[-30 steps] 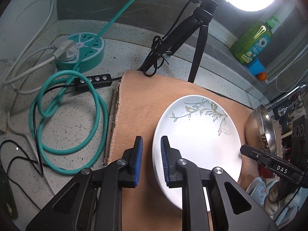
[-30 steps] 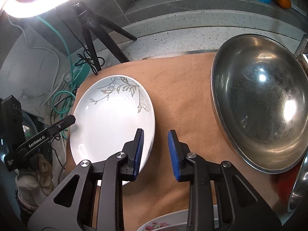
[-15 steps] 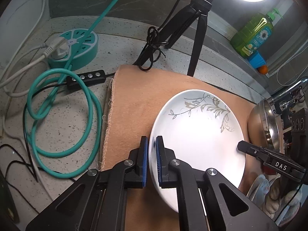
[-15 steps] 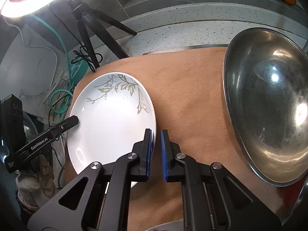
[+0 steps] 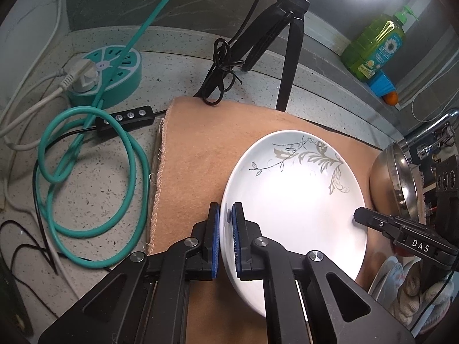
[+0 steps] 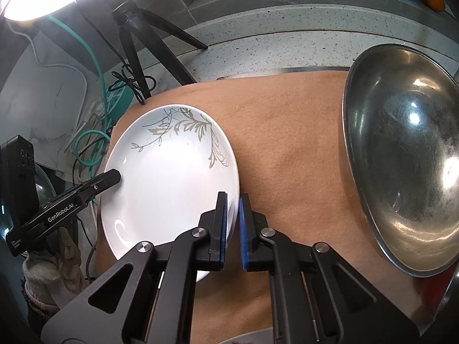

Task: Organize plates and bowls
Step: 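Close the right gripper on the white branch-pattern plate rim, then lift the branch-pattern plate and carry it over the pink-floral plate stack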

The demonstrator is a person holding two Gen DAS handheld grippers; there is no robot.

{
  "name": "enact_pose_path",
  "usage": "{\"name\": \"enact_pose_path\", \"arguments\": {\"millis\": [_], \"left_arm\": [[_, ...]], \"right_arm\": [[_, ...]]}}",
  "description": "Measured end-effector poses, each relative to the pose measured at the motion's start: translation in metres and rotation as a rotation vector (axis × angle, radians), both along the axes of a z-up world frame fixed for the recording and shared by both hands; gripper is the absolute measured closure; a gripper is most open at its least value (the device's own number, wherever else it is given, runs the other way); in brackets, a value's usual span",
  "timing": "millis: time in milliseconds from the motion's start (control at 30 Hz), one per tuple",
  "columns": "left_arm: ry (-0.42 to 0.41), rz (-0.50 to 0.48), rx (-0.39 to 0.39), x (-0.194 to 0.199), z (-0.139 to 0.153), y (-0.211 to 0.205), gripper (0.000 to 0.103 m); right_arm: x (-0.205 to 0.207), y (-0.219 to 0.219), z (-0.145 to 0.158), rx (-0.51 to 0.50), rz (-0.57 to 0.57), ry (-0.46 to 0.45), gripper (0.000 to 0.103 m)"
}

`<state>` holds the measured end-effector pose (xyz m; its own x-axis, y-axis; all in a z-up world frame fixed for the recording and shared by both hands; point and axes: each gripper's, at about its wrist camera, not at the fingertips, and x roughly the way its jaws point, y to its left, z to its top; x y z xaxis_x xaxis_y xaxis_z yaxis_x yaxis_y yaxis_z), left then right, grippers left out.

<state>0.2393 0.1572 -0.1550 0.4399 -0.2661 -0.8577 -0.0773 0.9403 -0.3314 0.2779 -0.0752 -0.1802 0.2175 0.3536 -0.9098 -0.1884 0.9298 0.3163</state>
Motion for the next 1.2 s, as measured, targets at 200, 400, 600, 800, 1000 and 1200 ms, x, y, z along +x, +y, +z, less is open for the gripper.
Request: {"name": "enact_pose_path", "arguments": {"millis": [200, 400, 600, 800, 1000, 1200], "left_arm": [[-0.005, -0.001, -0.002, -0.002, 0.003, -0.001, 0.096], [-0.010, 0.001, -0.010, -0.005, 0.008, -0.001, 0.096], [-0.008, 0.009, -0.020, -0.007, 0.010, -0.001, 0.096], [-0.015, 0.016, -0.032, -0.017, 0.018, -0.002, 0.096], [-0.030, 0.011, -0.046, -0.027, 0.028, -0.009, 0.096], [-0.045, -0.005, -0.050, -0.038, 0.038, -0.019, 0.096]], "right_arm": [[-0.002, -0.003, 0.000, 0.001, 0.001, -0.001, 0.095], [-0.004, -0.006, 0.002, 0.011, -0.006, 0.001, 0.095], [-0.005, -0.011, 0.008, 0.028, -0.013, 0.000, 0.095], [-0.012, -0.015, 0.016, 0.039, -0.016, -0.001, 0.095], [-0.021, -0.023, 0.022, 0.049, -0.028, -0.001, 0.095], [-0.034, -0.035, 0.031, 0.065, -0.047, -0.001, 0.095]]}}
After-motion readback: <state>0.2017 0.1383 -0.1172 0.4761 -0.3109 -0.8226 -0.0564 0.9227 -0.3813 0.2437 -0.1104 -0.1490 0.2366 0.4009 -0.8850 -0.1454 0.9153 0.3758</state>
